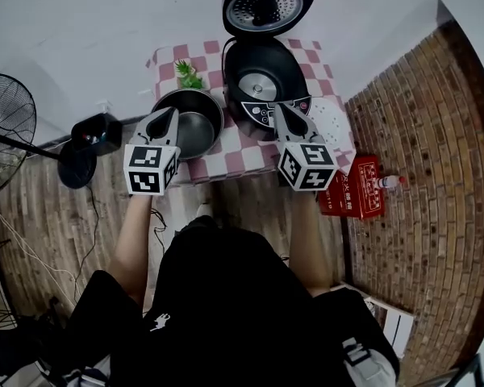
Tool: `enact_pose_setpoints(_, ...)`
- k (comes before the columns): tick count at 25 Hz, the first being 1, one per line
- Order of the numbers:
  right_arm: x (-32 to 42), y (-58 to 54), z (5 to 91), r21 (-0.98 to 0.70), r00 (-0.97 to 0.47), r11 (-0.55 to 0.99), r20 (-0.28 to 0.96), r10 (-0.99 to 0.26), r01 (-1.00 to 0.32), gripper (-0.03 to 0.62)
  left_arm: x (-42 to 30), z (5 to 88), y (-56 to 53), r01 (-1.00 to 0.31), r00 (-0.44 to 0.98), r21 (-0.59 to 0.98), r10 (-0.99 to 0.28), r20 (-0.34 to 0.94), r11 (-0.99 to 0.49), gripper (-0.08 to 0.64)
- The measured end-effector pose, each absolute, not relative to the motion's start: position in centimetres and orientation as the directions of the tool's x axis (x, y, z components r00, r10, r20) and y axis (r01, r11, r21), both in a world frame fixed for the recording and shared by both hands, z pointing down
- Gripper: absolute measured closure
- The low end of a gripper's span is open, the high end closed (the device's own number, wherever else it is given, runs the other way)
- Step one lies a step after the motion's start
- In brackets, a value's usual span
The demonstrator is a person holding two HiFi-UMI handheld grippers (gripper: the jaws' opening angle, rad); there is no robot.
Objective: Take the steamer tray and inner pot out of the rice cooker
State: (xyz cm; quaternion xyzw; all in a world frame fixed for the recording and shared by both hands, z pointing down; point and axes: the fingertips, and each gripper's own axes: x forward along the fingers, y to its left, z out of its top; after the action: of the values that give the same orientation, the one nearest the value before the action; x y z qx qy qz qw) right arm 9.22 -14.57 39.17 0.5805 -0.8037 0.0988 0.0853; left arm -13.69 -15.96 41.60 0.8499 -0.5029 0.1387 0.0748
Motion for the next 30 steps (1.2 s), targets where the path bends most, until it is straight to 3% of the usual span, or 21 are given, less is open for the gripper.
enact_pose_setpoints(11, 11.8, -6.9, 38.2, 0.007, -0.359, 0.373, 0.253, -0.898, -0.928, 0.589, -9.1, 39.4, -7.8, -0.875, 0.469, -0.011, -0.853, 0.229, -0.484, 0.557)
enact_pose_setpoints(20, 12.2, -2.1, 38.5, -0.034, -0.385, 0.388, 0.234, -0.893, -0.921, 0.589, -8.5, 39.0, -2.3, -0.872, 0.471, -0.03, -0.853, 0.224, -0.489, 0.557)
enact_pose_setpoints(30, 12.7, 0.6, 37.3, 0.004, -0.238, 0.245, 0.22, -0.946, -0.97, 0.589, -7.5, 38.1, -2.5, -0.79, 0.6, -0.024, -0.781, 0.175, -0.612, 0.557)
